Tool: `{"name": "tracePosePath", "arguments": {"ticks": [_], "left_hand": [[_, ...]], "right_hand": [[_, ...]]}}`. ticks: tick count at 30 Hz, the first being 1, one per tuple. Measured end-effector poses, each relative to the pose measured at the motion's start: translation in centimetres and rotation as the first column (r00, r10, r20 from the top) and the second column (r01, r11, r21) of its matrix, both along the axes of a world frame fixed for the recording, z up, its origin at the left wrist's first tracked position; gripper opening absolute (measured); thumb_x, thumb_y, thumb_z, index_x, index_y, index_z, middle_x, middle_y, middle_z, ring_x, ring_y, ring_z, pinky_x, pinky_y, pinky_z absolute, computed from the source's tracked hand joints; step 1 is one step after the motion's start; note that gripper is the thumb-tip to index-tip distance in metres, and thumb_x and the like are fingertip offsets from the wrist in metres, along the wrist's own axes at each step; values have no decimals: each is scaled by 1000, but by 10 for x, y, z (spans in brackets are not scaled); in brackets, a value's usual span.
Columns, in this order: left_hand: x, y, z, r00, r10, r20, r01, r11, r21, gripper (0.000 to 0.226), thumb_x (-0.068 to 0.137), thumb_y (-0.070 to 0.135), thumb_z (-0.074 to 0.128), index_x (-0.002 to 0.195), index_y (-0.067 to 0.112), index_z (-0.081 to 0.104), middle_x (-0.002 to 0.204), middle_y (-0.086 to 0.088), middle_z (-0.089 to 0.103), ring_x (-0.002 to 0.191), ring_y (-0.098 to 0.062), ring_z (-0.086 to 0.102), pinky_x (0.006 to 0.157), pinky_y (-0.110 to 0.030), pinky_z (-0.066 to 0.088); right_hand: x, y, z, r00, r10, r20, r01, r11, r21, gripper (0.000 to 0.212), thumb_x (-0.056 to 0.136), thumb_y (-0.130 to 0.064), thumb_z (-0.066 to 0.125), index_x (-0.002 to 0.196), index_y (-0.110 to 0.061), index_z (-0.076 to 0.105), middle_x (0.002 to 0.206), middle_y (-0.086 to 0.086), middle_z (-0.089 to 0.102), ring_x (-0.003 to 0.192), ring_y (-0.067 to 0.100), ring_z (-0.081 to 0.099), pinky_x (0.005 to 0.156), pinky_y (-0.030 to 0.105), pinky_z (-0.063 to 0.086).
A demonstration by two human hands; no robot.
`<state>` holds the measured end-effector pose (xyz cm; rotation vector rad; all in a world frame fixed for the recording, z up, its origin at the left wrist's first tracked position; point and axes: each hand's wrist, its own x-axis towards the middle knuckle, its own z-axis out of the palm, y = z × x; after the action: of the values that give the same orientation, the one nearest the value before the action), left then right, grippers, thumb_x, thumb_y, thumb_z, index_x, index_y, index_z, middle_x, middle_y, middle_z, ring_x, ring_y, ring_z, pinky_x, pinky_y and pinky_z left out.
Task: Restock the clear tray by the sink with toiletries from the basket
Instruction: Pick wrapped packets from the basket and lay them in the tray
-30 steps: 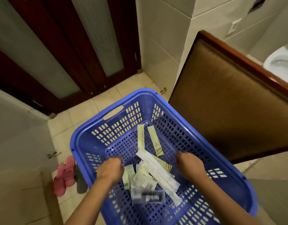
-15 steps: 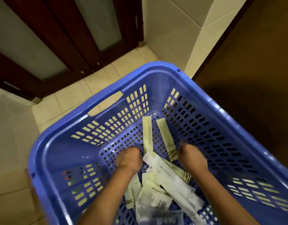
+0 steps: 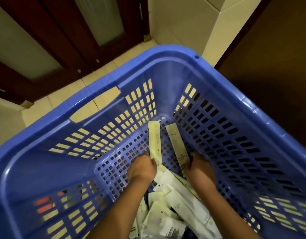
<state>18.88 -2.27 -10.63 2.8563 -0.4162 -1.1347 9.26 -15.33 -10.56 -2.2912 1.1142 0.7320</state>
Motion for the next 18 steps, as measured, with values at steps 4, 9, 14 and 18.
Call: {"name": "tracePosePath", "arguments": {"ticks": [4, 9, 14, 18], "left_hand": [[3, -8, -5, 998, -9, 57, 6, 999, 49, 39, 100, 40, 33, 114, 9, 51, 103, -9, 62, 88, -27, 64, 60, -32, 46], [4, -15, -11, 994, 77, 73, -81, 995, 53, 45, 95, 48, 41, 117, 10, 49, 108, -9, 61, 93, -27, 64, 61, -32, 46], [2, -14, -20, 970, 243, -4, -243, 970, -2, 50, 88, 47, 57, 120, 11, 46, 115, -11, 58, 102, -31, 60, 72, -40, 53], [0, -16, -23, 930, 365, -43, -368, 927, -74, 47, 86, 41, 63, 114, 7, 47, 110, -14, 61, 97, -34, 61, 68, -40, 50]], "right_hand": [[15, -1, -2, 997, 54, -46, -52, 998, 37, 48, 99, -29, 39, 141, -13, 26, 145, 10, 33, 126, 30, 43, 97, 42, 46], [27, -3, -3, 995, 58, -81, -57, 998, 16, 55, 98, -34, 42, 143, -11, 21, 147, 14, 29, 130, 31, 39, 100, 39, 42], [31, -1, -8, 996, -3, -91, 8, 998, 55, 56, 96, -30, 47, 142, -10, 20, 145, 14, 34, 129, 31, 41, 97, 40, 45], [32, 2, -10, 997, -29, -66, 33, 998, 54, 53, 96, -26, 47, 141, -9, 23, 142, 13, 38, 125, 30, 45, 95, 39, 45]]}}
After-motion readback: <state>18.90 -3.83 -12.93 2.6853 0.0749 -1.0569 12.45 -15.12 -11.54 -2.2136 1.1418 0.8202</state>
